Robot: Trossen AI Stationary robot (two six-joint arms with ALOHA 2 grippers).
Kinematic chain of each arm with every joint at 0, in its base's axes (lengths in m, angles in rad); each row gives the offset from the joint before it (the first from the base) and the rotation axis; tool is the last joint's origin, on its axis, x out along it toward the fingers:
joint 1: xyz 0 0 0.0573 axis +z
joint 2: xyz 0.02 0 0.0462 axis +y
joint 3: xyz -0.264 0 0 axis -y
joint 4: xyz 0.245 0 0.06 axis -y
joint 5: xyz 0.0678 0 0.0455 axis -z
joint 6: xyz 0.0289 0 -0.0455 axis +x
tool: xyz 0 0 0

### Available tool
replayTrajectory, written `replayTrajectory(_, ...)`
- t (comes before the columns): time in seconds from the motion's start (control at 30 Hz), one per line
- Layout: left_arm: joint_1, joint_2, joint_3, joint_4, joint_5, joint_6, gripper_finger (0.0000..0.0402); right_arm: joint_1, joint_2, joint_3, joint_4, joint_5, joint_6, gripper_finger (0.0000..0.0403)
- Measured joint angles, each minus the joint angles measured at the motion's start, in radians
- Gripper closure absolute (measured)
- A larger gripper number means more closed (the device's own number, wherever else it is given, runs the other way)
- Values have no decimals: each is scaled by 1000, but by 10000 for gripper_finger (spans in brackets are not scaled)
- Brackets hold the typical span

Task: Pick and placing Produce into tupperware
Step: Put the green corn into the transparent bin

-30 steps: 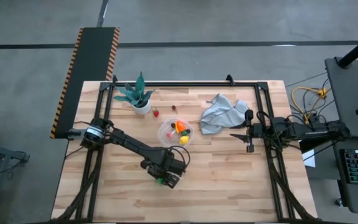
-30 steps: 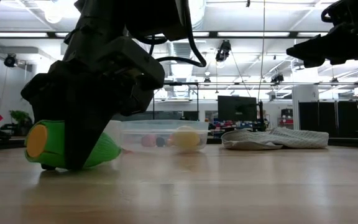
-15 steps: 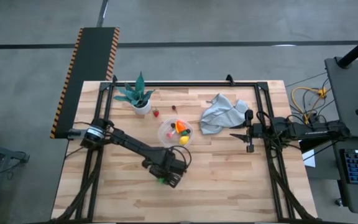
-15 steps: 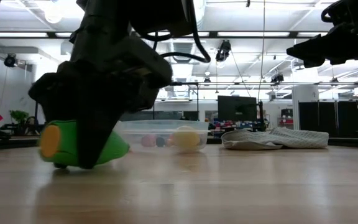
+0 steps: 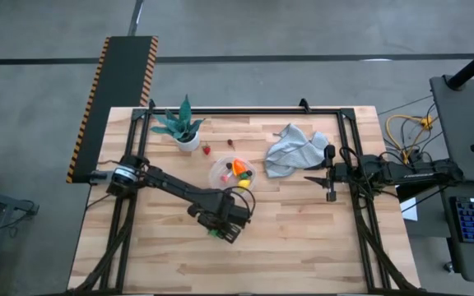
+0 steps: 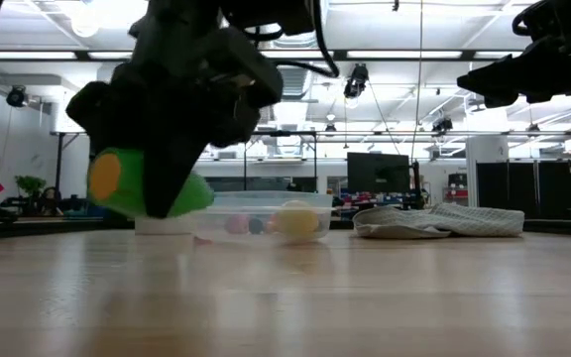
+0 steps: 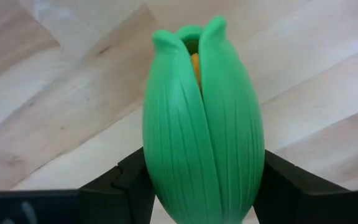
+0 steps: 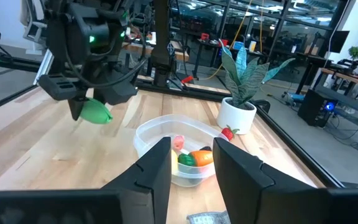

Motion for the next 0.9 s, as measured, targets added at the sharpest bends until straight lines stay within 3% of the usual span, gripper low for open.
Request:
replayTrajectory(0.53, 112, -3, 189, -175, -140, 151, 216, 0, 0, 0, 1, 0, 6, 297)
replayTrajectory(0.9, 291, -4, 185, -150, -233, 333, 216, 0, 0, 0, 1, 0, 8, 295)
